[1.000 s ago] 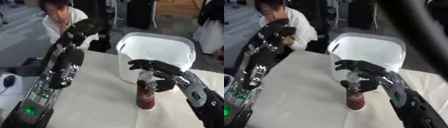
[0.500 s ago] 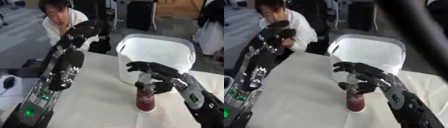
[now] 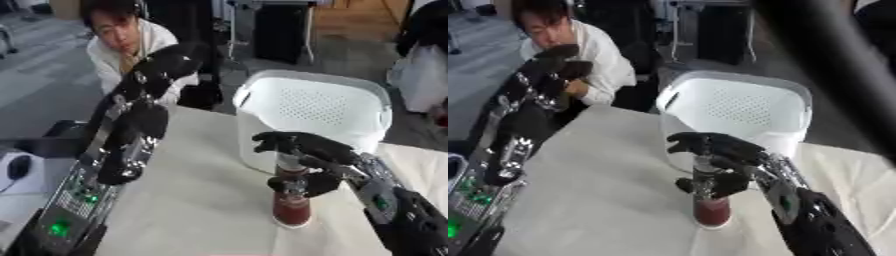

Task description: Pick up objects on the table and place them in the box.

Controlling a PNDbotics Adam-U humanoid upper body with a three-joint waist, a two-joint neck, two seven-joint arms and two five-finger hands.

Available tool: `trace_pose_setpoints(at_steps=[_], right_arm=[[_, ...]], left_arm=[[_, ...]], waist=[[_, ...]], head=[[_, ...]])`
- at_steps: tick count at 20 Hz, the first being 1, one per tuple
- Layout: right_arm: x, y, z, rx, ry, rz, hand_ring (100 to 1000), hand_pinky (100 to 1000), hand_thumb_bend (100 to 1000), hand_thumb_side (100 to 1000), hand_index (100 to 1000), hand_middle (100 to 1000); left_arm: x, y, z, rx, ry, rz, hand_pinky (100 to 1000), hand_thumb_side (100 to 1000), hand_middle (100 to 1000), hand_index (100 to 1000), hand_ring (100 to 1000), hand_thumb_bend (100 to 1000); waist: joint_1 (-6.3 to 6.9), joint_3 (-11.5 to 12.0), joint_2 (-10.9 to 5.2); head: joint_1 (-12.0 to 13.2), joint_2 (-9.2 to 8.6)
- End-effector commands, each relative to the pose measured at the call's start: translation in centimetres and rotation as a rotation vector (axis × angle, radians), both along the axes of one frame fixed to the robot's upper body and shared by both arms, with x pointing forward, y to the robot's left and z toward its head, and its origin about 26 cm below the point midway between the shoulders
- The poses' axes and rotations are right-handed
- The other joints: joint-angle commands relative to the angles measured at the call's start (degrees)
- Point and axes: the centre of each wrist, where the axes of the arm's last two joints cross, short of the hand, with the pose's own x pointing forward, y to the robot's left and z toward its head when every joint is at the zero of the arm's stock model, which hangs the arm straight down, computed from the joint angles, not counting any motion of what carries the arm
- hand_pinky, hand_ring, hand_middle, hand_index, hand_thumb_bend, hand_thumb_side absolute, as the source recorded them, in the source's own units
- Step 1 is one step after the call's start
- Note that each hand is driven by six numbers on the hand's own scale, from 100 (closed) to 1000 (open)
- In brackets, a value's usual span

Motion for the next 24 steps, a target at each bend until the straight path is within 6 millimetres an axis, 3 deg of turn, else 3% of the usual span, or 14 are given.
trace_pose_setpoints(at_steps=[1, 24], right_arm=[[0.19, 0.16, 0.64, -0.094, -0.042, 0.105, 875, 877, 433, 1000, 927, 962], [0.82, -0.77, 0.90, -0.058, -0.055, 0.063, 862, 859, 447, 1000, 930, 954]], left_arm=[[-0.10, -0.17, 0.89, 0.008, -0.031, -0.014, 907, 649, 916, 906, 849, 100], [-0.09, -0.21, 0.93, 0.008, -0.031, -0.014, 907, 649, 916, 906, 849, 100]], waist=[[0.24, 0.14, -0.43], [0.26, 0.33, -0.30]], head=[[0.30, -0.63], [0.48, -0.25]])
